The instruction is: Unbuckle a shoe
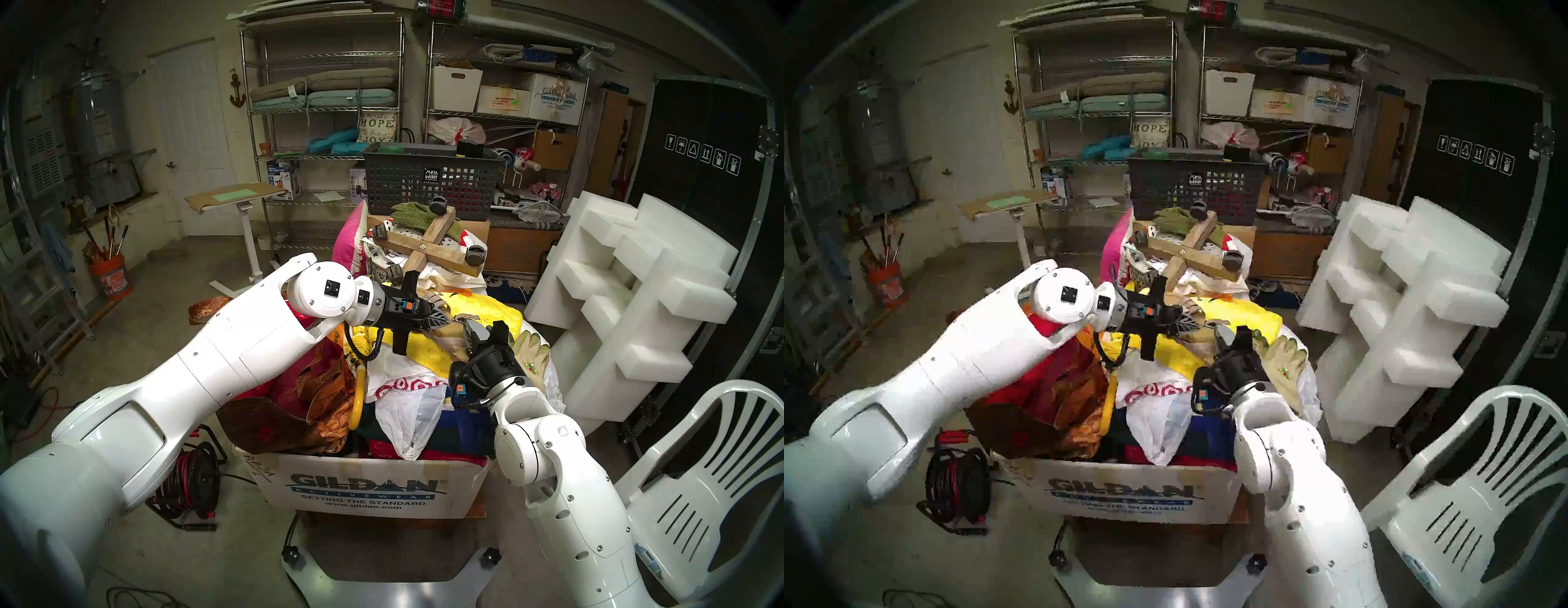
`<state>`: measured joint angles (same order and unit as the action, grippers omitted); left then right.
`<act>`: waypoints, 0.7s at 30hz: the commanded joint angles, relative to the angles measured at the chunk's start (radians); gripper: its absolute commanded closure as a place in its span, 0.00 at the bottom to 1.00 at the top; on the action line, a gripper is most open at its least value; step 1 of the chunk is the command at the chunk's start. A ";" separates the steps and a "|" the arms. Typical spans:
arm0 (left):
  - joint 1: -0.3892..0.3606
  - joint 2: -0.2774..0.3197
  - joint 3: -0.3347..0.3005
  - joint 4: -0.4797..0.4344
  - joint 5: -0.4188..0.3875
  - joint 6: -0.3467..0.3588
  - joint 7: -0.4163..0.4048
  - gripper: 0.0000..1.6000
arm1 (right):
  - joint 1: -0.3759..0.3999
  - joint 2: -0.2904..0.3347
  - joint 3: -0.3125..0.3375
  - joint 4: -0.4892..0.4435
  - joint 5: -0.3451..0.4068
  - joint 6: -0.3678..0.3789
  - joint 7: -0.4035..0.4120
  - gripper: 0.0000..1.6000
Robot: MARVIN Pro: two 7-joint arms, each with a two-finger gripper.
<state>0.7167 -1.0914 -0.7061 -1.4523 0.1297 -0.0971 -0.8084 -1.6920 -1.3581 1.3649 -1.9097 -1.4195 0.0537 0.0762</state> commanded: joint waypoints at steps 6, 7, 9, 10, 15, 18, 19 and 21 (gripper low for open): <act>-0.010 -0.005 -0.015 -0.022 0.009 -0.001 0.025 0.89 | 0.004 -0.003 -0.002 -0.018 0.003 -0.025 -0.074 1.00; -0.010 -0.006 -0.014 -0.021 0.009 -0.001 0.025 0.87 | 0.003 -0.003 -0.002 -0.018 0.002 -0.026 -0.074 1.00; -0.012 -0.007 -0.014 -0.021 0.009 -0.002 0.024 0.89 | 0.000 -0.001 -0.004 -0.023 0.001 -0.030 -0.071 1.00; -0.013 -0.007 -0.014 -0.020 0.009 -0.003 0.024 0.88 | -0.001 -0.001 -0.006 -0.025 0.000 -0.031 -0.071 1.00; -0.015 -0.011 -0.013 -0.013 0.012 -0.007 0.024 0.97 | 0.000 -0.003 -0.018 -0.028 -0.008 -0.035 -0.071 1.00; -0.017 -0.013 -0.013 -0.010 0.012 -0.009 0.022 1.00 | 0.003 -0.004 -0.023 -0.030 -0.011 -0.036 -0.068 1.00; -0.019 -0.014 -0.013 -0.008 0.012 -0.011 0.022 1.00 | 0.003 -0.005 -0.025 -0.030 -0.012 -0.036 -0.067 1.00; -0.022 -0.016 -0.014 -0.006 0.013 -0.012 0.022 1.00 | 0.004 -0.005 -0.030 -0.029 -0.016 -0.037 -0.067 1.00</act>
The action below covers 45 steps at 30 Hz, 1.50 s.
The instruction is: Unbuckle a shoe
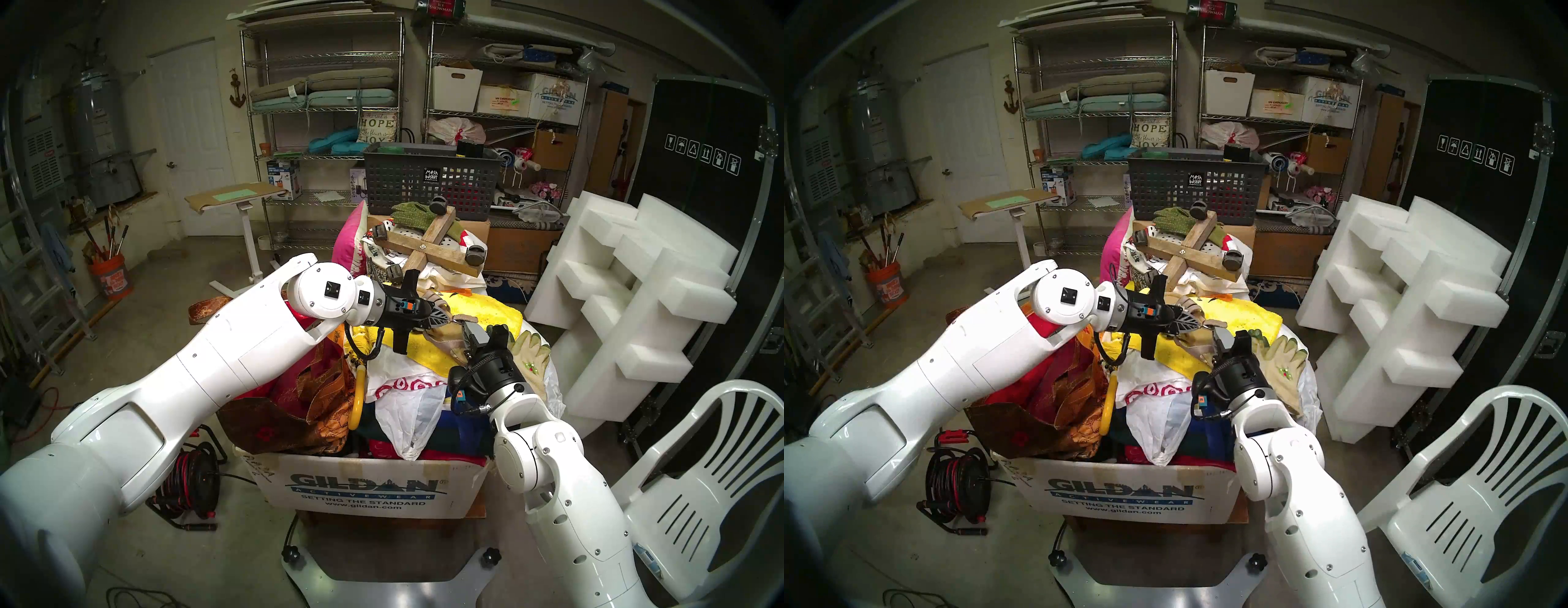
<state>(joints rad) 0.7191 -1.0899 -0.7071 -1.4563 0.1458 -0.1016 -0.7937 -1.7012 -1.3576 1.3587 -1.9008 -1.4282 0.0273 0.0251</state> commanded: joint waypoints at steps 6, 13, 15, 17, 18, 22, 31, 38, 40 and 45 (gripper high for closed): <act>-0.031 -0.015 -0.019 -0.005 -0.004 -0.011 0.006 1.00 | 0.021 -0.015 -0.029 -0.027 -0.038 0.014 0.009 1.00; -0.027 -0.002 -0.026 -0.013 -0.006 -0.015 0.009 1.00 | 0.033 -0.023 -0.034 -0.006 -0.062 0.033 0.034 1.00; -0.027 -0.002 -0.027 -0.015 -0.006 -0.016 0.007 1.00 | 0.035 -0.025 -0.038 -0.005 -0.064 0.034 0.036 1.00; -0.027 -0.002 -0.026 -0.017 -0.006 -0.016 0.006 1.00 | 0.038 -0.026 -0.041 -0.003 -0.067 0.036 0.037 1.00; -0.028 -0.003 -0.026 -0.018 -0.006 -0.015 0.005 1.00 | 0.039 -0.026 -0.042 -0.001 -0.068 0.037 0.037 1.00; -0.032 -0.007 -0.026 -0.021 -0.005 -0.014 0.002 1.00 | 0.045 -0.026 -0.046 0.002 -0.075 0.041 0.037 1.00; -0.045 -0.031 -0.015 -0.002 0.003 -0.019 0.000 1.00 | 0.053 -0.023 -0.051 0.004 -0.087 0.040 0.038 1.00; -0.058 -0.046 -0.009 0.003 0.006 -0.017 -0.005 1.00 | 0.050 -0.028 -0.047 0.003 -0.081 0.038 0.041 1.00; -0.057 -0.045 -0.009 0.003 0.005 -0.017 -0.007 1.00 | 0.042 -0.033 -0.040 -0.005 -0.072 0.043 0.046 1.00; -0.047 -0.033 -0.010 -0.003 0.003 -0.017 -0.006 1.00 | 0.033 -0.035 -0.024 -0.015 -0.055 0.051 0.056 1.00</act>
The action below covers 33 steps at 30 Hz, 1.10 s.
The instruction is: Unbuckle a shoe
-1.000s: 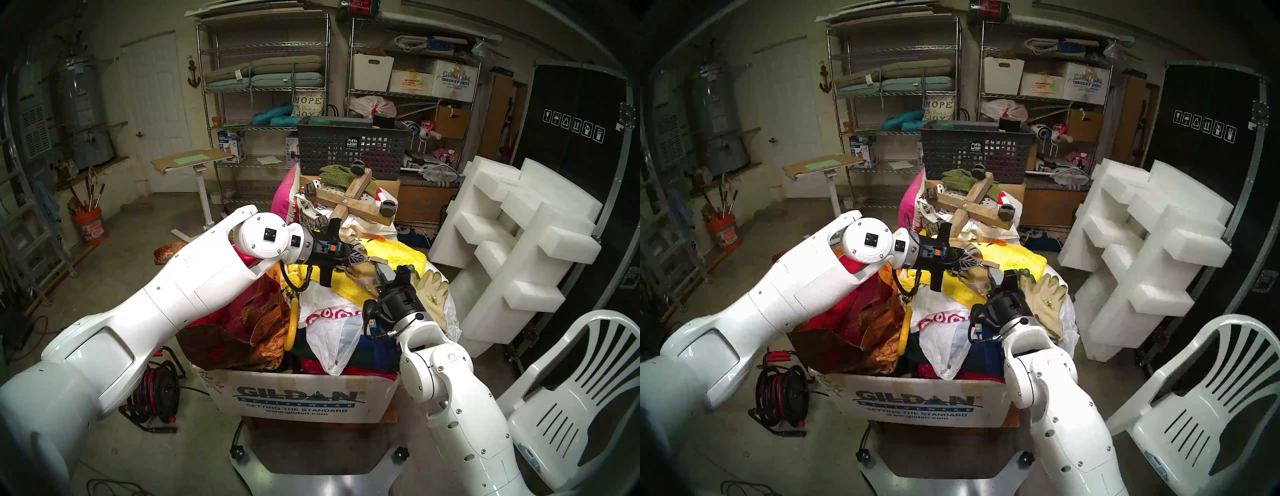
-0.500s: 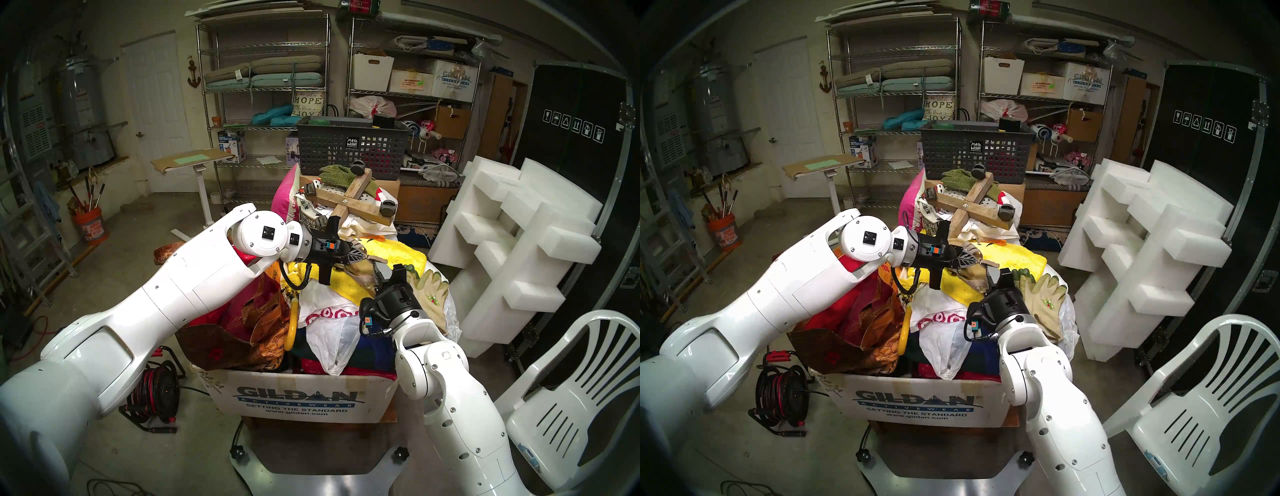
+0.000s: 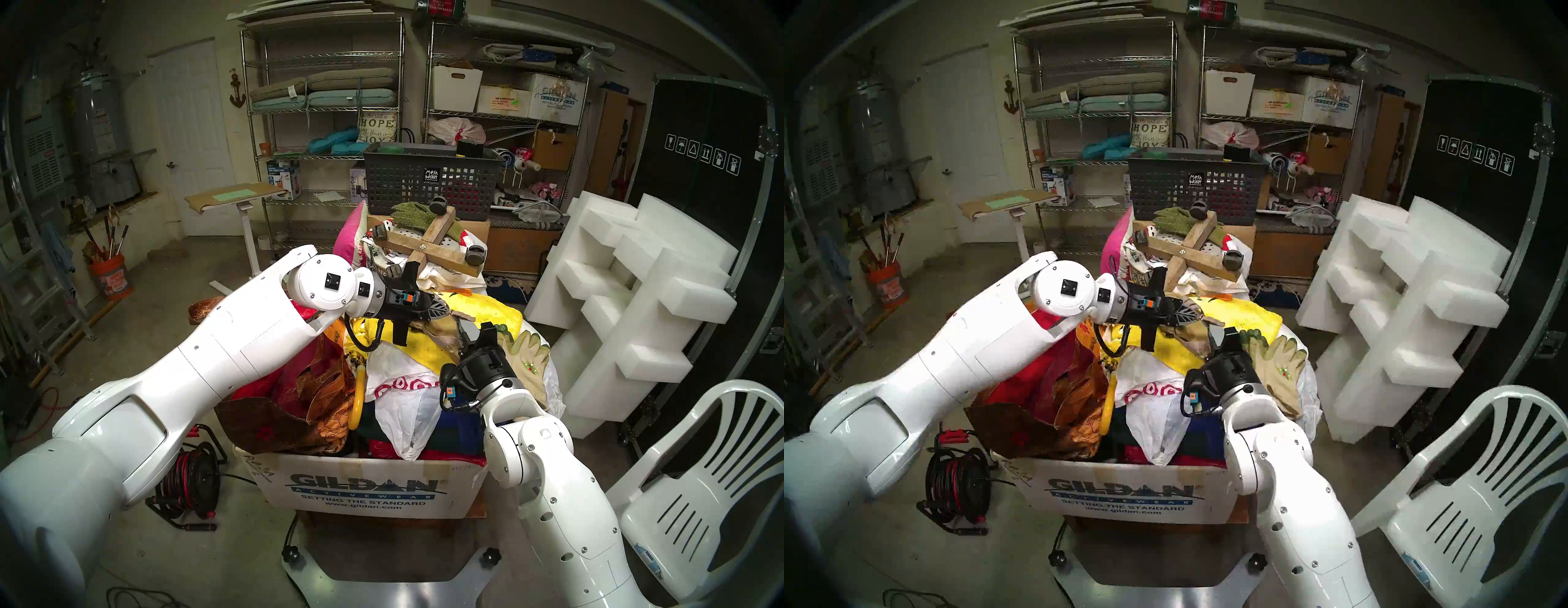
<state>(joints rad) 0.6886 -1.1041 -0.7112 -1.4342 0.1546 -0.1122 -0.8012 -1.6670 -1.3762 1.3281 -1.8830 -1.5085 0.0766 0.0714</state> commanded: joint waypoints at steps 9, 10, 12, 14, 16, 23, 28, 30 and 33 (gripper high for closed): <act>0.006 -0.001 -0.008 -0.040 -0.009 0.000 0.007 1.00 | 0.009 -0.022 0.019 -0.041 0.015 0.027 0.005 1.00; 0.005 -0.002 -0.008 -0.041 -0.010 0.001 0.007 1.00 | 0.013 -0.023 0.021 -0.038 0.014 0.028 0.002 1.00; 0.003 -0.006 -0.008 -0.042 -0.010 0.002 0.007 1.00 | 0.018 -0.028 0.024 -0.032 0.002 0.043 -0.009 1.00; 0.002 -0.009 -0.007 -0.042 -0.010 0.002 0.006 1.00 | 0.023 -0.015 0.023 -0.026 -0.024 0.049 -0.026 1.00; 0.002 -0.011 -0.006 -0.041 -0.009 0.002 0.007 1.00 | 0.024 -0.013 0.026 -0.024 -0.029 0.052 -0.030 1.00; 0.008 -0.002 -0.009 -0.051 -0.012 0.008 0.007 1.00 | 0.011 -0.036 0.038 -0.028 -0.013 0.067 -0.009 1.00; 0.021 0.017 -0.013 -0.064 -0.014 0.012 0.011 1.00 | 0.003 -0.040 0.043 -0.030 -0.009 0.068 -0.012 1.00; 0.024 0.021 -0.013 -0.067 -0.015 0.014 0.011 1.00 | -0.001 -0.023 0.040 -0.029 -0.006 0.047 -0.032 1.00; 0.025 0.025 -0.012 -0.073 -0.017 0.018 0.012 1.00 | -0.001 -0.001 0.022 -0.029 -0.019 0.018 -0.065 1.00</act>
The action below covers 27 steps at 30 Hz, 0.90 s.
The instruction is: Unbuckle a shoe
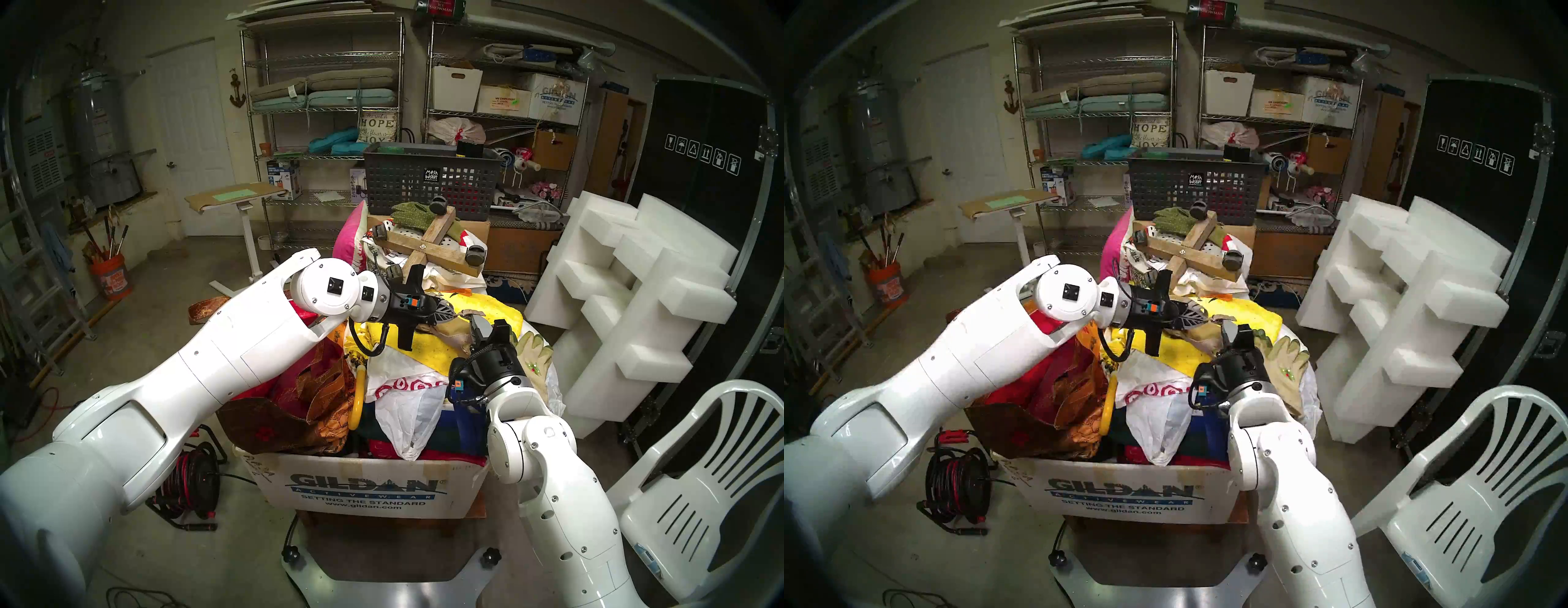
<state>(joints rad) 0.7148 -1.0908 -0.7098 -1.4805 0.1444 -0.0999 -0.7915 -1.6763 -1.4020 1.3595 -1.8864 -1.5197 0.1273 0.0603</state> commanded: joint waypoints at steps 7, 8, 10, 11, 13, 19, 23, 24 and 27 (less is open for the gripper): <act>0.001 0.015 -0.011 -0.038 -0.010 0.012 0.005 1.00 | 0.004 0.060 -0.036 -0.017 -0.037 -0.073 -0.112 1.00; 0.001 0.015 -0.011 -0.039 -0.010 0.012 0.006 1.00 | 0.002 0.062 -0.038 -0.017 -0.039 -0.074 -0.117 1.00; 0.001 0.016 -0.010 -0.039 -0.010 0.012 0.007 1.00 | -0.002 0.068 -0.041 -0.018 -0.047 -0.078 -0.123 1.00; 0.000 0.016 -0.009 -0.038 -0.010 0.012 0.008 1.00 | -0.003 0.072 -0.043 -0.016 -0.052 -0.080 -0.126 1.00; 0.000 0.016 -0.009 -0.040 -0.011 0.012 0.009 1.00 | -0.002 0.076 -0.045 -0.013 -0.057 -0.082 -0.128 1.00; 0.000 0.021 -0.012 -0.046 -0.010 0.016 0.008 1.00 | -0.002 0.079 -0.050 -0.002 -0.069 -0.081 -0.113 1.00; 0.000 0.024 -0.013 -0.046 -0.010 0.016 0.006 1.00 | -0.003 0.103 -0.055 0.003 -0.080 -0.100 -0.102 1.00; 0.001 0.023 -0.013 -0.045 -0.011 0.015 0.006 1.00 | -0.003 0.110 -0.057 0.006 -0.083 -0.107 -0.105 1.00; -0.001 0.019 -0.011 -0.042 -0.009 0.015 0.006 1.00 | 0.002 0.122 -0.064 0.011 -0.100 -0.113 -0.106 1.00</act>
<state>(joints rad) 0.7316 -1.0600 -0.7091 -1.5048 0.1373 -0.0813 -0.7938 -1.6845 -1.3022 1.3221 -1.8644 -1.6010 0.0458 -0.0367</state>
